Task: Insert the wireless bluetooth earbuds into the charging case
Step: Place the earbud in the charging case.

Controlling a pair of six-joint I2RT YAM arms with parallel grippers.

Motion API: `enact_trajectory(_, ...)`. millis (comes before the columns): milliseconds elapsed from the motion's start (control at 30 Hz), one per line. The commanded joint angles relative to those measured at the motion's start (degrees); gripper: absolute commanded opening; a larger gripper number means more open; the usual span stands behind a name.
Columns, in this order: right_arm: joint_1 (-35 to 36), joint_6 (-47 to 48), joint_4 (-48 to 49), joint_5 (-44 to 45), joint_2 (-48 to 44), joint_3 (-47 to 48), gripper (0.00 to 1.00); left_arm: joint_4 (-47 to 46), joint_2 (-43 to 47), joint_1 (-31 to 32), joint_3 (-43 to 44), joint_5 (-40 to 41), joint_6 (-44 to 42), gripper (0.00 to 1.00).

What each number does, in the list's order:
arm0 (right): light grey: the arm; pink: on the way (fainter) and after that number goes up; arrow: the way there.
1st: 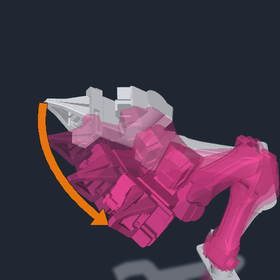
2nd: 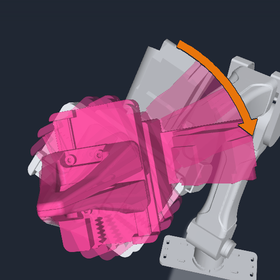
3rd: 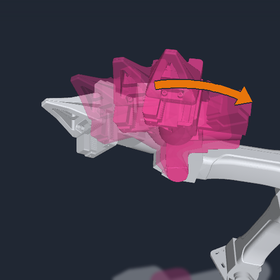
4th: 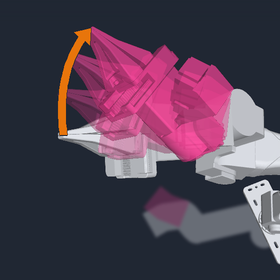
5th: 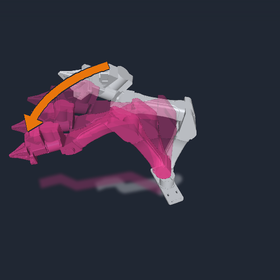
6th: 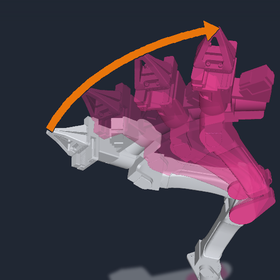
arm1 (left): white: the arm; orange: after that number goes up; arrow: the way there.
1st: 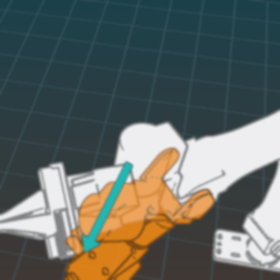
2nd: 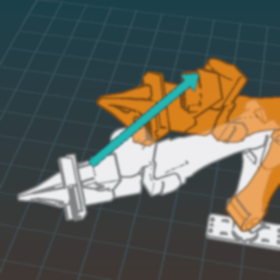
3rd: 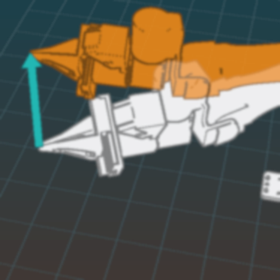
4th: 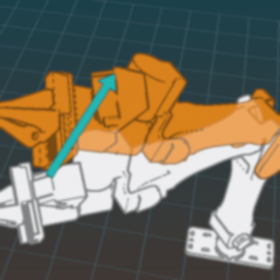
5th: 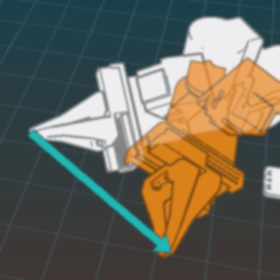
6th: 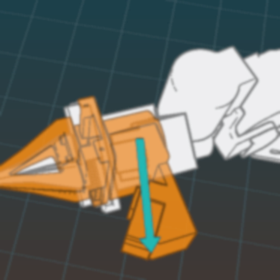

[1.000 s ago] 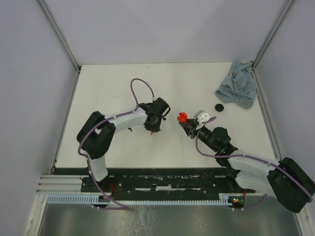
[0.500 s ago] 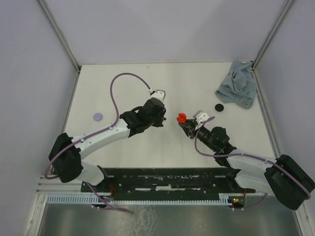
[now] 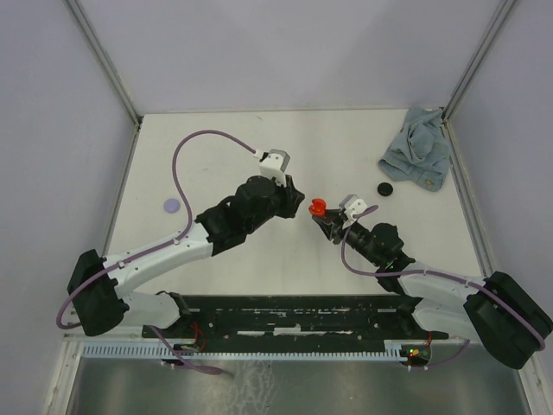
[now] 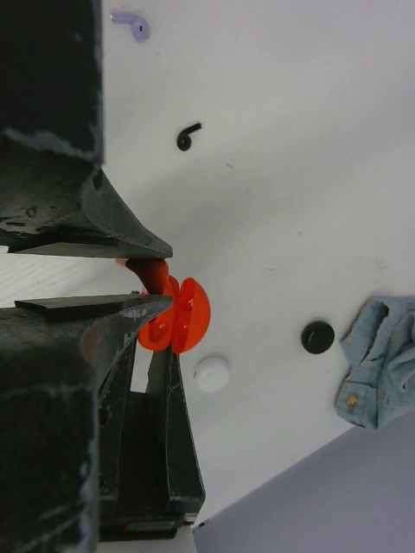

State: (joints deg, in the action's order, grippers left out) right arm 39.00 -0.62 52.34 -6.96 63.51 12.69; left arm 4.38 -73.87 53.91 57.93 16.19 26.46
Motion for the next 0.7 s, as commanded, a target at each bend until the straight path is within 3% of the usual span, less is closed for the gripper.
enact_trajectory(0,0.2,-0.5,3.7,-1.1,-0.4,1.4,0.02,-9.8,0.1,0.6,-0.6,-3.6,-0.9,0.19)
enact_trajectory(667,0.3,-1.6,4.3,-1.6,-1.9,1.0,0.02,-18.8,-6.3,2.8,-2.7,-7.2,-1.2,0.19)
